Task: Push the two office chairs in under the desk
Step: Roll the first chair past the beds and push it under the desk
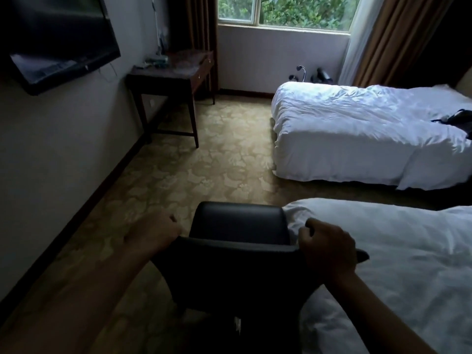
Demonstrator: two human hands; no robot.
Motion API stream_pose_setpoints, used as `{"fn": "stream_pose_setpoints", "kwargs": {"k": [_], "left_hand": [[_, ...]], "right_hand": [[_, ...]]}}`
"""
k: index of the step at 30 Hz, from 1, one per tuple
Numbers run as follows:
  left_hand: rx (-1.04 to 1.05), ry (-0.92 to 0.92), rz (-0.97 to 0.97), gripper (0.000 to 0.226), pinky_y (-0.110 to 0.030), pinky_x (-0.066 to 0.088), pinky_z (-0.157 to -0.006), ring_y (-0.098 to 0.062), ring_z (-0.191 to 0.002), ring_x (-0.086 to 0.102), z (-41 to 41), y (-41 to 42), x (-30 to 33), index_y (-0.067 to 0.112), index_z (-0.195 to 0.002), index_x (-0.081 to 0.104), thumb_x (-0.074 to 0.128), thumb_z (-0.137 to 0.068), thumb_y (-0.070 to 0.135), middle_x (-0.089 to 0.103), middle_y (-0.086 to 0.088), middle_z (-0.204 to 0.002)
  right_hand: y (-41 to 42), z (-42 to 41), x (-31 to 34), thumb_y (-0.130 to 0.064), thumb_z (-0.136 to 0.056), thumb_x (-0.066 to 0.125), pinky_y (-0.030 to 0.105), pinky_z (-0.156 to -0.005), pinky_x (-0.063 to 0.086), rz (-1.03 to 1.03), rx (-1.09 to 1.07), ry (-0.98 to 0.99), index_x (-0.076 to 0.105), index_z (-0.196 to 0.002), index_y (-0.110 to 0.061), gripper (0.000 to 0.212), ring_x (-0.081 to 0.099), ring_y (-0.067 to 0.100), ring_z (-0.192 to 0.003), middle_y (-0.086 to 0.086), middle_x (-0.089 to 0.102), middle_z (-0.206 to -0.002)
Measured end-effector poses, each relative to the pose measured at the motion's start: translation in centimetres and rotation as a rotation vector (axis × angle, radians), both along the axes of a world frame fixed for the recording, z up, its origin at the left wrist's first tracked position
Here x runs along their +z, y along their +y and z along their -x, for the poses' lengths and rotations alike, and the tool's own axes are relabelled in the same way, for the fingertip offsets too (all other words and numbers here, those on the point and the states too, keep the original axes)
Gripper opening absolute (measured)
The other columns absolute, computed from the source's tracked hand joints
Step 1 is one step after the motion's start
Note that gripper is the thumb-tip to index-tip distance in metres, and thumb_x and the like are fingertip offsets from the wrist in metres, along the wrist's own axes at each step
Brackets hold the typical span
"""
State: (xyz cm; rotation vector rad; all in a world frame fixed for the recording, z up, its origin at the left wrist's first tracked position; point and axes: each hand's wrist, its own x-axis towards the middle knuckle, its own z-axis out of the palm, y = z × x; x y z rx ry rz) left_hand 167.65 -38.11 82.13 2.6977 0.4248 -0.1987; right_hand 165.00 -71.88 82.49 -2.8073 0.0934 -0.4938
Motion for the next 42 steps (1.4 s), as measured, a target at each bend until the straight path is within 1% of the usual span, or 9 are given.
{"fn": "stream_pose_setpoints", "kwargs": {"k": [5,10,13,16,23,29,35,39,42], "left_hand": [[-0.052,-0.294,-0.071,0.031,-0.028,0.034,-0.051,-0.020,-0.062,0.058,-7.2,-4.0,-0.5,0.026,-0.067,0.056,0.046,-0.078,0.054,0.059,0.006,-0.063],[0.030,-0.168,-0.025,0.039,-0.033,0.043,-0.061,-0.032,-0.073,0.061,-18.7,-4.7,0.4,0.019,-0.057,0.052,0.043,-0.074,0.053,0.063,-0.010,-0.072],[0.051,-0.144,0.036,0.040,-0.031,0.036,-0.054,-0.031,-0.068,0.060,-24.5,-3.9,0.2,0.013,-0.054,0.056,0.044,-0.072,0.046,0.063,-0.009,-0.068],[0.083,-0.151,0.084,0.046,-0.039,0.048,-0.067,-0.038,-0.075,0.062,-31.7,-1.8,-0.1,0.007,-0.058,0.056,0.043,-0.074,0.048,0.066,-0.020,-0.078],[0.055,-0.183,-0.020,0.044,-0.030,0.032,-0.054,-0.031,-0.067,0.058,-46.6,2.1,-1.1,0.014,-0.054,0.054,0.039,-0.070,0.052,0.062,-0.010,-0.070],[0.016,-0.157,-0.092,0.042,-0.032,0.035,-0.058,-0.032,-0.072,0.056,-58.5,4.6,-0.4,0.015,-0.060,0.058,0.039,-0.071,0.051,0.062,-0.010,-0.077],[0.005,-0.174,-0.086,0.039,-0.032,0.039,-0.061,-0.033,-0.075,0.058,-70.0,7.9,0.2,0.017,-0.056,0.054,0.039,-0.073,0.049,0.065,-0.012,-0.081],[0.024,-0.195,-0.131,0.041,-0.031,0.036,-0.060,-0.034,-0.077,0.060,-77.3,9.4,0.6,0.014,-0.055,0.048,0.044,-0.081,0.045,0.065,-0.014,-0.082],[0.070,-0.207,-0.104,0.043,-0.032,0.035,-0.059,-0.036,-0.075,0.060,-82.5,10.4,0.7,0.013,-0.051,0.045,0.047,-0.084,0.040,0.060,-0.014,-0.071]], "right_hand": [[-1.5,-12.1,-0.7,-0.036,-0.077,0.036,0.025,-0.046,0.025,-0.094,0.050,0.010,0.034,-0.051,-0.025,0.029,0.042,0.013,-0.044,-0.008,0.040,-0.048],[-1.8,-24.3,-0.3,-0.037,-0.080,0.039,0.031,-0.054,0.031,-0.131,0.094,0.074,0.043,-0.060,-0.022,0.025,0.057,0.031,-0.064,0.005,0.060,-0.066],[-0.6,-29.7,-0.8,-0.038,-0.079,0.037,0.034,-0.058,0.032,-0.094,0.090,0.050,0.045,-0.062,-0.021,0.025,0.061,0.037,-0.072,0.013,0.067,-0.079],[1.0,-36.2,-1.1,-0.039,-0.078,0.034,0.035,-0.061,0.033,-0.026,0.086,0.026,0.061,-0.077,-0.019,0.034,0.062,0.039,-0.077,0.014,0.070,-0.086],[4.9,-50.9,-0.5,-0.034,-0.079,0.040,0.035,-0.056,0.030,-0.072,0.063,0.149,0.045,-0.060,-0.015,0.027,0.044,0.030,-0.062,0.015,0.064,-0.076],[7.8,-62.3,-0.1,-0.039,-0.074,0.034,0.032,-0.053,0.028,-0.083,0.035,0.196,0.047,-0.063,-0.014,0.030,0.049,0.030,-0.062,0.011,0.060,-0.072],[11.2,-73.9,-0.3,-0.037,-0.079,0.037,0.035,-0.061,0.036,-0.101,0.039,0.162,0.051,-0.065,-0.019,0.026,0.053,0.032,-0.067,0.008,0.058,-0.072],[13.0,-82.1,-0.9,-0.037,-0.076,0.037,0.034,-0.060,0.032,-0.090,0.038,0.114,0.049,-0.062,-0.019,0.026,0.045,0.027,-0.063,0.008,0.056,-0.067],[14.3,-88.1,-1.5,-0.038,-0.077,0.037,0.030,-0.052,0.024,-0.112,0.065,0.101,0.045,-0.061,-0.021,0.025,0.037,0.018,-0.051,-0.005,0.039,-0.057]]}}
